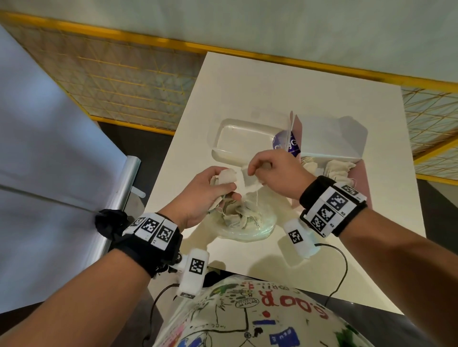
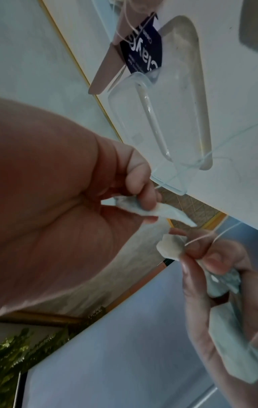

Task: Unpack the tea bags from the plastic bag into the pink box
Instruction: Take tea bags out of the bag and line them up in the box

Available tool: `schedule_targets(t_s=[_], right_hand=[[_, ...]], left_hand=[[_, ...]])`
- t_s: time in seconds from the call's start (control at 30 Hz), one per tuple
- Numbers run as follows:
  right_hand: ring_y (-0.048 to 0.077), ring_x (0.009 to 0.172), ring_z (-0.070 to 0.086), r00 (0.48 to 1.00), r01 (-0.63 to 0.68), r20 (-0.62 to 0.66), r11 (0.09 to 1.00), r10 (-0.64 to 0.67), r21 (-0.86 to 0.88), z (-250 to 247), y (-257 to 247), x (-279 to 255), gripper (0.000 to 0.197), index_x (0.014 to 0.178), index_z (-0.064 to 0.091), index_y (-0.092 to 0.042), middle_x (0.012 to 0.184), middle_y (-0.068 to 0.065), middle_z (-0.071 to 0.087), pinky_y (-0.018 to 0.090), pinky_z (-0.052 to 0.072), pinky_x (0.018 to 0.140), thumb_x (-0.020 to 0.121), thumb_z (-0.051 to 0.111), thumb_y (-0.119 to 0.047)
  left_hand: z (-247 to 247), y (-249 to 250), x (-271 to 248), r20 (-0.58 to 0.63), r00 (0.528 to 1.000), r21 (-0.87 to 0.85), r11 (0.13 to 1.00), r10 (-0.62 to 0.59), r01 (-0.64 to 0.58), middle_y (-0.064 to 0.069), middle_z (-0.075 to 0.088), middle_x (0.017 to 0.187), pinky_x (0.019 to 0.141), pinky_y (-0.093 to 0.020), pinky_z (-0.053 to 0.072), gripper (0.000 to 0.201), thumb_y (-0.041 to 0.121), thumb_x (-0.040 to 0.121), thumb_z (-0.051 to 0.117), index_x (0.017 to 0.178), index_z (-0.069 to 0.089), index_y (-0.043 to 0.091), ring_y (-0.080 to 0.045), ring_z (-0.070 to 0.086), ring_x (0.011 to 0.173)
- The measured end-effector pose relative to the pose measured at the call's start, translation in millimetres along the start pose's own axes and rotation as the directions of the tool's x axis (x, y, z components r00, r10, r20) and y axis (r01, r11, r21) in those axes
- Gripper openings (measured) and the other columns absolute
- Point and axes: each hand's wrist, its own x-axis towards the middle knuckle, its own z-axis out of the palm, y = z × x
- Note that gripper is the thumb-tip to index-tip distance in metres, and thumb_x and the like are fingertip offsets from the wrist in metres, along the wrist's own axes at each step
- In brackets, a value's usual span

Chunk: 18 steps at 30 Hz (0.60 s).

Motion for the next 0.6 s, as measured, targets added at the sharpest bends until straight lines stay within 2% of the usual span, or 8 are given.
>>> schedule_targets(t_s=[0.07,0.13,0.2,0.3,0.37,0.47,0.53,0.6], right_hand=[[-0.012,0.065,0.056,0.999,-0.035,0.005,0.999,0.035,0.01,2,-2,0,0.018,0.085,0.077,-0.014,0.073,-0.014,0.065,0.006,0.039,0.065,0.088,0.06,-0.008],[-0.006,0.068,0.058,0.997,-0.073,0.015,0.992,0.072,0.106,6,-4,-2,0.017,0.082,0.078,-0.016,0.073,-0.009,0.07,0.014,0.043,0.069,0.089,0.068,-0.028],[-0.004,0.067,0.057,0.996,-0.08,0.037,0.986,0.075,0.146,12,-7,-4,0.03,0.079,0.077,-0.017,0.072,-0.008,0.069,0.01,0.042,0.066,0.085,0.072,-0.046],[0.002,0.077,0.06,0.999,-0.02,0.031,1.0,0.02,0.009,20,-3,-1,0.032,0.076,0.072,-0.017,0.079,-0.005,0.07,0.02,0.048,0.076,0.078,0.078,-0.048],[0.007,0.08,0.061,0.999,0.008,0.032,1.0,-0.007,-0.008,19,-1,1,0.026,0.078,0.071,-0.015,0.08,-0.006,0.07,0.028,0.049,0.079,0.079,0.079,-0.04],[0.002,0.075,0.057,1.0,0.011,0.002,0.998,-0.011,0.06,15,1,0,0.021,0.082,0.071,-0.008,0.076,-0.008,0.064,0.024,0.042,0.075,0.082,0.079,-0.028],[0.006,0.071,0.055,0.999,0.011,-0.048,0.994,-0.006,0.106,12,1,-3,0.022,0.082,0.07,-0.007,0.075,0.0,0.064,0.026,0.043,0.072,0.082,0.08,-0.027],[0.014,0.07,0.058,0.994,0.026,-0.108,0.992,-0.013,0.12,9,1,-5,0.025,0.08,0.07,-0.008,0.078,0.01,0.067,0.03,0.045,0.072,0.082,0.079,-0.031]], left_hand=[[2,0,-2,0.015,1.0,0.053,0.998,0.016,-0.017,-0.011,0.073,0.088,0.051,-0.02,0.047,0.024,0.005,0.095,0.067,0.119,0.063,0.007,-0.021,0.074,0.082],[4,0,-3,0.033,0.999,0.101,0.994,0.035,-0.038,-0.014,0.073,0.083,0.052,-0.019,0.048,0.021,0.006,0.095,0.068,0.115,0.065,0.007,-0.018,0.072,0.074],[6,-1,-3,0.041,0.997,0.186,0.98,0.068,-0.074,-0.015,0.072,0.079,0.053,-0.017,0.046,0.021,0.008,0.094,0.069,0.114,0.066,0.007,-0.012,0.068,0.064],[9,-1,-5,0.057,0.995,0.226,0.969,0.085,-0.096,-0.016,0.069,0.078,0.05,-0.012,0.043,0.019,0.007,0.092,0.072,0.11,0.067,0.002,-0.009,0.064,0.057],[9,-1,-5,0.067,0.997,0.165,0.986,0.028,-0.039,-0.014,0.07,0.082,0.051,-0.018,0.043,0.019,0.012,0.093,0.072,0.109,0.07,0.001,-0.016,0.066,0.068],[2,1,-6,0.162,0.976,-0.156,0.973,-0.145,0.17,-0.019,0.072,0.096,0.058,-0.027,0.039,0.036,0.033,0.096,0.063,0.111,0.068,0.001,-0.03,0.062,0.077],[-5,4,-8,0.231,0.943,-0.332,0.892,-0.24,0.308,-0.03,0.069,0.112,0.054,-0.027,0.026,0.057,0.051,0.09,0.06,0.114,0.066,-0.001,-0.033,0.06,0.072],[-11,3,-10,0.312,0.916,-0.334,0.874,-0.25,0.353,-0.035,0.063,0.127,0.055,-0.028,0.02,0.072,0.064,0.086,0.058,0.124,0.069,0.004,-0.035,0.059,0.077]])
